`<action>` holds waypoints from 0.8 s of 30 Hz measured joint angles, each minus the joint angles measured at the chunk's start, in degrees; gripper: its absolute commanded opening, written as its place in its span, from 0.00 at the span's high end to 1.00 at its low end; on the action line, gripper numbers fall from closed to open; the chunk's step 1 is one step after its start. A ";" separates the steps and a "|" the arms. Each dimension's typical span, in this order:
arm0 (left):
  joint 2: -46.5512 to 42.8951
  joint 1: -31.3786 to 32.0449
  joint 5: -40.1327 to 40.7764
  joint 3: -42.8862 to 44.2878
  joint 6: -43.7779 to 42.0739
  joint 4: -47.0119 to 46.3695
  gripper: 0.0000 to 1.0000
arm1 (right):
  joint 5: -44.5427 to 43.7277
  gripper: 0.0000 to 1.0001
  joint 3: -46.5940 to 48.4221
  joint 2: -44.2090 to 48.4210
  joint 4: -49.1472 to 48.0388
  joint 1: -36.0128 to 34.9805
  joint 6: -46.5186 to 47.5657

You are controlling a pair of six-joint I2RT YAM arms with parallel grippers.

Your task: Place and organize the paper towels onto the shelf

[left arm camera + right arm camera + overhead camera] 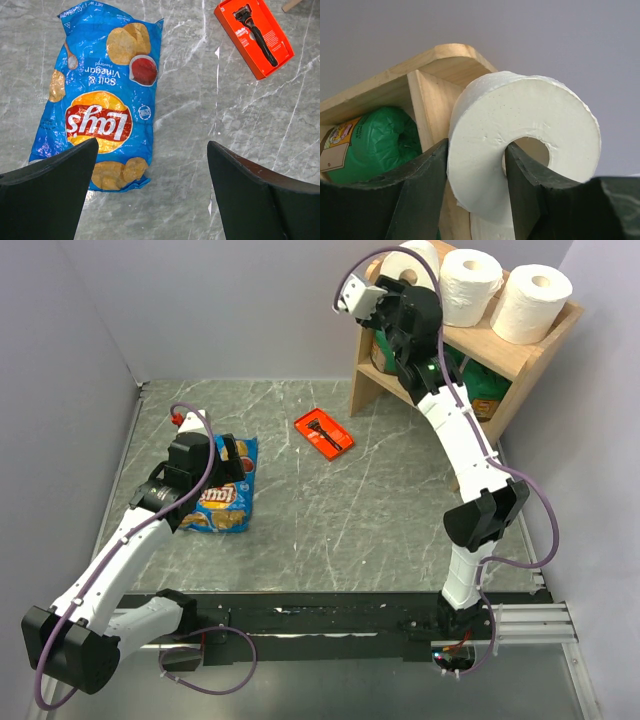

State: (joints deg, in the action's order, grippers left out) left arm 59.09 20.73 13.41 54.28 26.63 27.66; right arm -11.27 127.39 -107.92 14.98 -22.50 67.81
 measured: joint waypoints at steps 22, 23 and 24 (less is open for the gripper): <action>0.55 0.00 0.04 -0.02 0.00 0.02 0.04 | 6.82 0.37 8.35 -4.87 -8.83 5.07 -0.74; 0.66 0.00 0.07 -0.02 0.00 0.00 0.04 | 7.48 0.37 8.70 -5.09 -9.09 5.29 -1.11; 0.72 0.00 0.11 -0.02 0.00 0.00 0.04 | 8.02 0.37 8.92 -5.16 -9.29 5.35 -1.62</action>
State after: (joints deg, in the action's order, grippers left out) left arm 59.81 20.73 13.52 54.26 26.63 27.66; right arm -3.25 136.31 -113.08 5.69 -17.15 66.19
